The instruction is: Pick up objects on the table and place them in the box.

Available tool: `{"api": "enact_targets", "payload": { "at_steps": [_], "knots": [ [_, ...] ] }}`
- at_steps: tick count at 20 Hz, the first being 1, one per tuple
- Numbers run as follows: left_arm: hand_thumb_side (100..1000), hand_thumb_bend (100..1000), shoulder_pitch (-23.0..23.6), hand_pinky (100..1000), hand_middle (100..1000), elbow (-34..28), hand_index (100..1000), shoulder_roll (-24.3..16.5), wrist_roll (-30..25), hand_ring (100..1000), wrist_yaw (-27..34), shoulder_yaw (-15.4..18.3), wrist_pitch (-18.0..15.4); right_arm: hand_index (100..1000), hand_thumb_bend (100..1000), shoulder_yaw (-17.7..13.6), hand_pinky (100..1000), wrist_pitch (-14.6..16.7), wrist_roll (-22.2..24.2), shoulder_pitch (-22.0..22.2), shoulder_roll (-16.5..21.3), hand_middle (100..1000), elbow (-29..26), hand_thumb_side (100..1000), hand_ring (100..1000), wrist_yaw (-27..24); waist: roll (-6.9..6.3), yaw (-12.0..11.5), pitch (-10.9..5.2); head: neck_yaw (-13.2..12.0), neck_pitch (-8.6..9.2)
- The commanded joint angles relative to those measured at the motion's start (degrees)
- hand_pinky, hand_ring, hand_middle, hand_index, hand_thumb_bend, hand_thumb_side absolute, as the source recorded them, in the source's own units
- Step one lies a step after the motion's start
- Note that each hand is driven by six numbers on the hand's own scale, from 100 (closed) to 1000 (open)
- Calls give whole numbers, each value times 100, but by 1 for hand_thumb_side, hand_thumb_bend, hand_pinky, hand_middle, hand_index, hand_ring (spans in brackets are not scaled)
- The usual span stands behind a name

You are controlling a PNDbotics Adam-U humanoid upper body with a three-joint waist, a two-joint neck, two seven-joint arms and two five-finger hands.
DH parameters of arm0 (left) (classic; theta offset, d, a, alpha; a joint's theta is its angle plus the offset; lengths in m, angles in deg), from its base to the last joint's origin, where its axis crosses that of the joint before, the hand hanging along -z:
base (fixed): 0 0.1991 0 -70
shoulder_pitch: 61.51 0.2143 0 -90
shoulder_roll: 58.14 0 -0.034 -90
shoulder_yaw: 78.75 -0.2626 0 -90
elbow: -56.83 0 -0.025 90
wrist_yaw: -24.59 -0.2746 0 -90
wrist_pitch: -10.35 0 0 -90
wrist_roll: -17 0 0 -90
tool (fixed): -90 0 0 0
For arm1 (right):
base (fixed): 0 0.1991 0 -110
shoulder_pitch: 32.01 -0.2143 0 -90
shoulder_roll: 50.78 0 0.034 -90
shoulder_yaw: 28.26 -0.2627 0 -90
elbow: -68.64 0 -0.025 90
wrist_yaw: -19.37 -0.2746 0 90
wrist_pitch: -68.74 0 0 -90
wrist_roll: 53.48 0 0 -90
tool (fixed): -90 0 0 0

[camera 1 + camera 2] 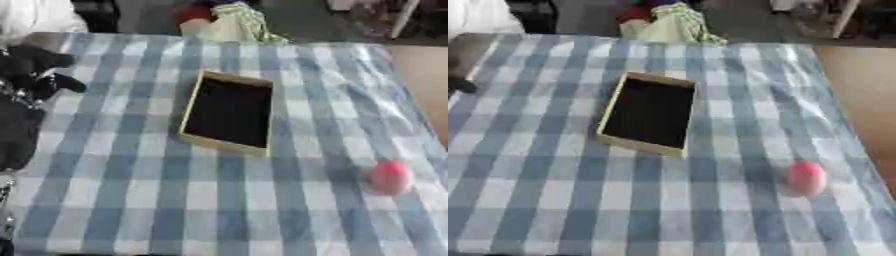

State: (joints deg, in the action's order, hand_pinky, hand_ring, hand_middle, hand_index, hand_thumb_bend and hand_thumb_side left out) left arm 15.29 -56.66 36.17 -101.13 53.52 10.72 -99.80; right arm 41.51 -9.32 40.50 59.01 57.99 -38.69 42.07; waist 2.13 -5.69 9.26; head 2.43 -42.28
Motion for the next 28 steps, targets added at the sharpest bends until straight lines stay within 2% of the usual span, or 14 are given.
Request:
{"api": "enact_targets", "payload": {
  "at_steps": [1,7,12,13,14,19,28],
  "knots": [
    [596,100,-21,676,721,-110,755,-162,7,810,-13,30,18,797,100,140,827,242,-38,70,772,740,285,813,732,190,12,23,-90,-15,-70],
    [595,100,-23,676,721,-110,755,-196,-13,810,-12,19,19,812,100,353,865,445,32,200,1386,782,533,851,794,523,37,56,-99,-2,-66],
    [595,100,2,677,721,-110,755,-220,-25,811,-21,12,26,815,100,567,876,579,67,426,1761,801,698,860,821,580,56,73,-112,4,-96],
    [601,100,3,677,721,-110,755,-224,-26,811,-21,12,25,816,100,603,876,609,72,467,1810,803,734,828,823,569,58,75,-114,6,-100],
    [595,100,5,677,721,-110,754,-227,-25,811,-20,12,24,816,100,634,875,639,80,499,1844,804,761,864,823,555,59,78,-117,7,-106],
    [594,100,5,677,721,-110,754,-229,-35,811,-19,2,25,816,100,798,872,755,150,572,1941,811,848,875,828,456,54,74,-119,25,-99],
    [594,100,1,678,721,-110,754,-214,-66,812,-9,-20,40,824,100,1207,870,875,582,360,2131,833,972,905,851,315,45,36,-114,84,-107]
  ]
}}
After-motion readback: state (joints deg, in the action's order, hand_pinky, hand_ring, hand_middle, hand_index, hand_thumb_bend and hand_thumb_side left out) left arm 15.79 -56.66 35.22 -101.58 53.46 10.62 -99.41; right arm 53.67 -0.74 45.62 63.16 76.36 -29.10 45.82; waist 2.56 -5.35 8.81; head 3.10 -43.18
